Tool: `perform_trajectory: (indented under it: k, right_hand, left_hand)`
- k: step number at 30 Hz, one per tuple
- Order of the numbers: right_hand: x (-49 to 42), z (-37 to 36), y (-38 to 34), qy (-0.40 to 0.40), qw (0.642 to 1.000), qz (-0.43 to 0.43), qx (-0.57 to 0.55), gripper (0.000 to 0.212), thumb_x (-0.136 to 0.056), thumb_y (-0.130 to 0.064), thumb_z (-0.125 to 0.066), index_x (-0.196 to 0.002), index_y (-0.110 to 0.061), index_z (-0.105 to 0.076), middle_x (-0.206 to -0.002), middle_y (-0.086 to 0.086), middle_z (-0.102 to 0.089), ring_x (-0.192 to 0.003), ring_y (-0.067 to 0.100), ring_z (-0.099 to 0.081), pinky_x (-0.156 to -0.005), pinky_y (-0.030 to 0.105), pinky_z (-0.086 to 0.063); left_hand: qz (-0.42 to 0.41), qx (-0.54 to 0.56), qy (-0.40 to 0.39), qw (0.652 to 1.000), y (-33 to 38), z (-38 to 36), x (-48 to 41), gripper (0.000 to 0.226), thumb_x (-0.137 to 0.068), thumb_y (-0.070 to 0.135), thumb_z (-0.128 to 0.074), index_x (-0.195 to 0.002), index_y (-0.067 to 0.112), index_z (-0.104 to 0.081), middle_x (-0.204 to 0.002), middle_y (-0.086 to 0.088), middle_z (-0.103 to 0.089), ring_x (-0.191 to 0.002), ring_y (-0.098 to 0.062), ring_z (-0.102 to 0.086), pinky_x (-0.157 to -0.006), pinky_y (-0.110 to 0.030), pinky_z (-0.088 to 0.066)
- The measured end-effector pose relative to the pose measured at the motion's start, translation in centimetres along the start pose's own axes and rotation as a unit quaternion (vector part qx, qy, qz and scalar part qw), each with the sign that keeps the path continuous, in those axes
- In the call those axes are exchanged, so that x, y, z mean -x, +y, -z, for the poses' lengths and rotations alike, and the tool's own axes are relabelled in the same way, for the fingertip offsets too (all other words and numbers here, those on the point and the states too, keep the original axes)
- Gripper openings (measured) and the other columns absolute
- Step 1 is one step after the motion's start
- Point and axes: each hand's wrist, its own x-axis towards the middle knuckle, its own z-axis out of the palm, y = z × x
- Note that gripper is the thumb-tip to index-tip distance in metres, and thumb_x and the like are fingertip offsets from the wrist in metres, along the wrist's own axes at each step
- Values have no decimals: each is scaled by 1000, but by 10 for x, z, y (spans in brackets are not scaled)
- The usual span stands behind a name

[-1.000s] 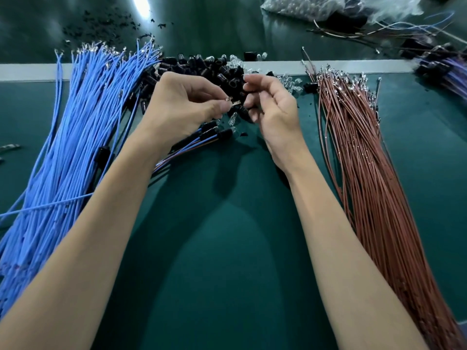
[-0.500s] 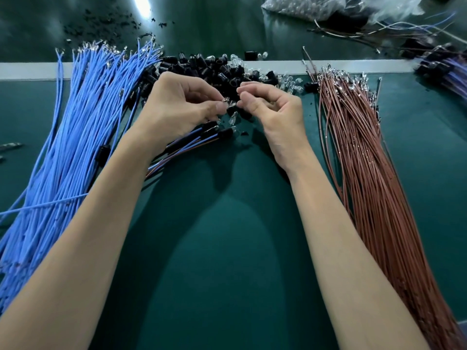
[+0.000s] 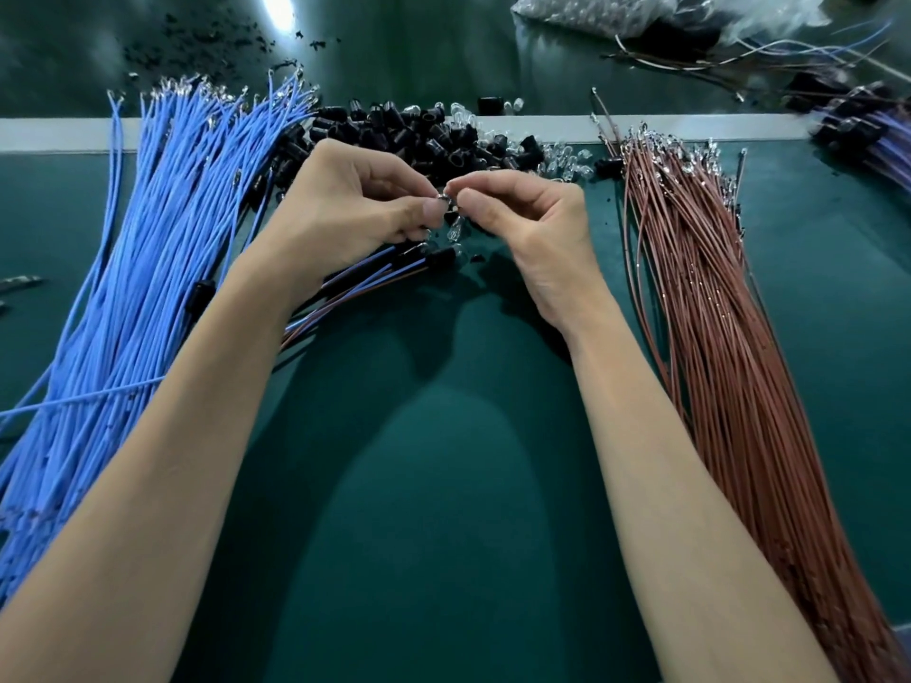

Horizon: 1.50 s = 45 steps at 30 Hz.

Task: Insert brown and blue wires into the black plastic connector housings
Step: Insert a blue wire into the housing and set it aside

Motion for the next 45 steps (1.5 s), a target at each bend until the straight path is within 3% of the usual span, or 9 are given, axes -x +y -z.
perform_trajectory:
  k: [7, 15, 32, 45]
  right_hand:
    - [1, -5, -1, 13, 998, 18, 65, 18, -77, -1, -74, -92, -11, -73, -79, -11, -72, -78, 2, -66, -77, 16, -49]
    - [1, -6, -1, 15, 998, 14, 65, 17, -77, -5, -76, -93, -10, -74, -85, -3, -74, -83, 8, -69, -80, 21, -53]
    - [2, -4, -4, 23, 999, 15, 42, 19, -76, 1, -75, -84, -15, -73, -72, -13, -72, -75, 2, -67, -73, 14, -50]
    - [0, -3, -2, 34, 999, -16, -30, 15, -77, 8, -71, -83, -6, -71, -74, -1, -74, -72, 15, -71, -68, 21, -55]
  left_hand:
    - [20, 20, -12, 1000, -3, 0, -1, 3, -81, 12, -74, -80, 13, -72, -65, 3, -71, -60, -5, -63, -62, -14, -52]
    - [40, 59, 7, 997, -4, -1, -2, 4, -82, 15, -73, -80, 13, -71, -63, 5, -71, -60, -4, -62, -63, -13, -52]
    - [27, 53, 8, 998, -3, -2, -1, 5, -80, 15, -75, -79, 12, -71, -60, 7, -69, -56, -2, -59, -59, -12, -49]
    - [-101, -23, 65, 992, 1, -14, 2, 12, -78, 8, -77, -87, 13, -70, -73, 3, -67, -60, 3, -59, -64, -18, -51]
